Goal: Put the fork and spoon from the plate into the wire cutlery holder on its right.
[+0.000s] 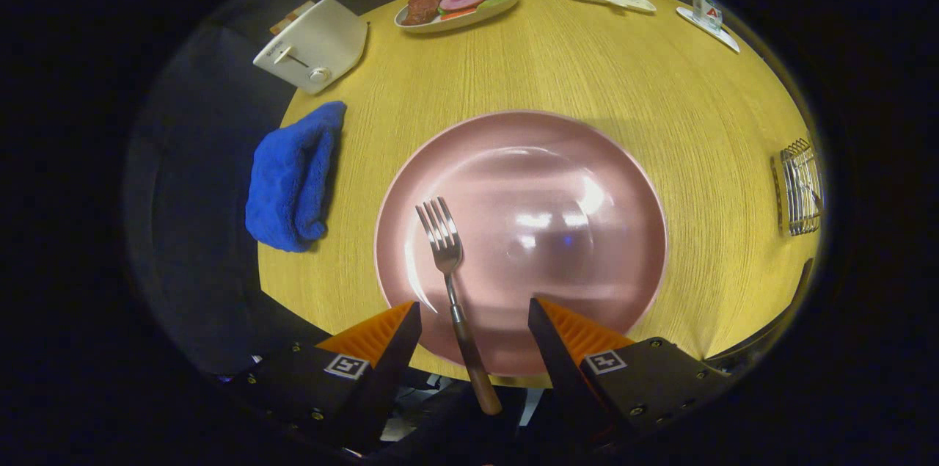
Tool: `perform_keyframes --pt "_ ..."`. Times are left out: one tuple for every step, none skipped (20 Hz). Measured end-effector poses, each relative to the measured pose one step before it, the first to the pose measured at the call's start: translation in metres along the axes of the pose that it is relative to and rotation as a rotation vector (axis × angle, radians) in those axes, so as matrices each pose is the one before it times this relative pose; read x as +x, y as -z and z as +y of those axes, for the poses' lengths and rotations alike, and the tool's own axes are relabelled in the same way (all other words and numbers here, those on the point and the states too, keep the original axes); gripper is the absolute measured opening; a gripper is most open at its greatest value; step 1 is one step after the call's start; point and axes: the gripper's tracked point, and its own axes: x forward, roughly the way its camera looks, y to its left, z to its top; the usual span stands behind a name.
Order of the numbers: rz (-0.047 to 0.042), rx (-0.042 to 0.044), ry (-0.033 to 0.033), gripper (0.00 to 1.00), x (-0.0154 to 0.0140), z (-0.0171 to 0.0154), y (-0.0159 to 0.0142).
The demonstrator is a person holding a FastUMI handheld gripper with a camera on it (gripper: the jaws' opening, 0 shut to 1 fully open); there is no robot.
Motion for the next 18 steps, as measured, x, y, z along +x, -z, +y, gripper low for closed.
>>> perform_keyframes --pt "0.00998 -0.01266 0.00441 0.91 0.00395 0.00073 0.00305" --pt "0.01152 -0.01142 0.00209 0.9 0.0012 0.00097 0.00287" --pt "0.0121 -0.0112 0.005 0.85 -0.0031 -0.00017 -0.00017" --pt "0.003 -0.00908 0.0052 0.84 0.0018 -0.00082 0.00088" --pt "0.00515 -0.00128 0.00811 0.71 0.00195 -0.00107 -0.00035" --pt "0.01229 -0.00308 0.00064 0.57 0.00012 -0.00012 0.00302" --pt "0.00934 -0.00405 -0.00579 0.44 0.00196 0.00121 0.00273" --pt "-0.00038 0.00477 0.0029 0.45 0.00367 -0.00086 -0.00092" --pt "0.00191 0.00809 0.01067 0.31 0.00034 -0.00012 0.00016" --pt "-0.00048 -0.01149 -0.02114 0.18 -0.00372 0.00346 0.00003" --pt "-0.01134 -0.00385 -0.00715 0.19 -0.00162 -0.00062 -0.00274" --pt "-0.00739 -0.00024 0.00036 0.19 0.00682 -0.00122 -0.00035" --pt "-0.00923 0.01757 -0.00642 0.12 -0.01484 -0.00152 -0.00526" --pt "-0.00661 0.00083 -0.01972 0.05 0.0069 0.00343 0.00092" --pt "-0.01661 0.0045 -0.0153 0.05 -0.00424 0.00141 -0.00458" --pt "-0.0084 0.0072 -0.00672 0.05 -0.00252 0.00001 -0.00302" --pt "-0.00627 0.00823 -0.0087 0.04 0.0002 0.0021 -0.00251" --pt "-0.00164 0.00757 -0.00493 0.04 -0.00057 0.00066 -0.002"
